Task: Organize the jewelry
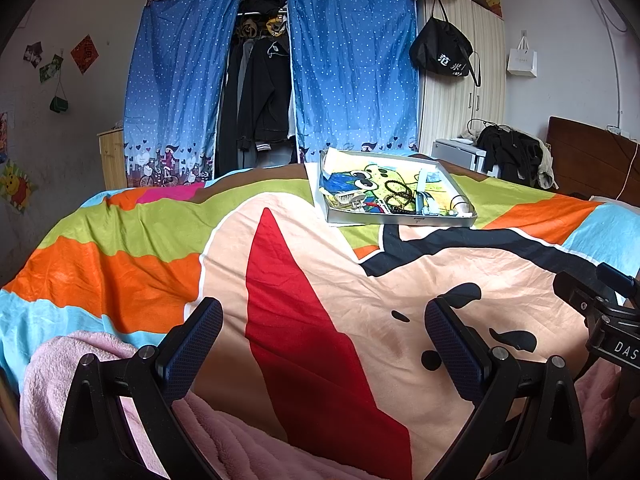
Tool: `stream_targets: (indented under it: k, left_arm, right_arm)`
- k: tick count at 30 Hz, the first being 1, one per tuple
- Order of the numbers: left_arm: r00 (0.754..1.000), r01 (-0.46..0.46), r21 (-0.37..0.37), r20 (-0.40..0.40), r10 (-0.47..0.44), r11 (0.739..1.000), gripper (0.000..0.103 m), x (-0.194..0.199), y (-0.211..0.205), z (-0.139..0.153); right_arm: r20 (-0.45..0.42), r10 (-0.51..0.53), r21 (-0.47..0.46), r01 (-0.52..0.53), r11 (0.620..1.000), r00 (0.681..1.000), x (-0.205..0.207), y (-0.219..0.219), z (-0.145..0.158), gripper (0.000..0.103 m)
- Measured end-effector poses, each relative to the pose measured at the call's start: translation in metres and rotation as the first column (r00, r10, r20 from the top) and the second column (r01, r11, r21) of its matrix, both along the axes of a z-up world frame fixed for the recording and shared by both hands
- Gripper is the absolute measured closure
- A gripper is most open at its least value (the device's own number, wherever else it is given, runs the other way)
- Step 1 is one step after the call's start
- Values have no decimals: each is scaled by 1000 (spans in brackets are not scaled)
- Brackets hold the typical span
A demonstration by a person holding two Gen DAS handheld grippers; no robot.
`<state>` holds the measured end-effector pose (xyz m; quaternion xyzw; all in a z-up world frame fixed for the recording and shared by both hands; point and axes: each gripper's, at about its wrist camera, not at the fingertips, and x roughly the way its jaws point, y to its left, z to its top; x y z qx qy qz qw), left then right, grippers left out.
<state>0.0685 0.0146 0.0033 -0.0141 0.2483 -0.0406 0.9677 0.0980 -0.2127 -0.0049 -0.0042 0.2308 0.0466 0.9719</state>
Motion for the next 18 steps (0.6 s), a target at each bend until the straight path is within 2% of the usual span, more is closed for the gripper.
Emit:
stream_targets:
  k: [6, 18]
  left_arm:
    - [1000, -7, 26, 27, 6, 1000, 4, -2, 1, 4]
    - [1000, 3, 57, 27, -4, 998, 4, 2, -1, -2]
  right_arm:
    - [-1, 1, 2, -1, 1000, 1000, 0, 0, 0, 0]
    - [0, 0, 8, 0, 1000, 1000, -2, -2, -1, 0]
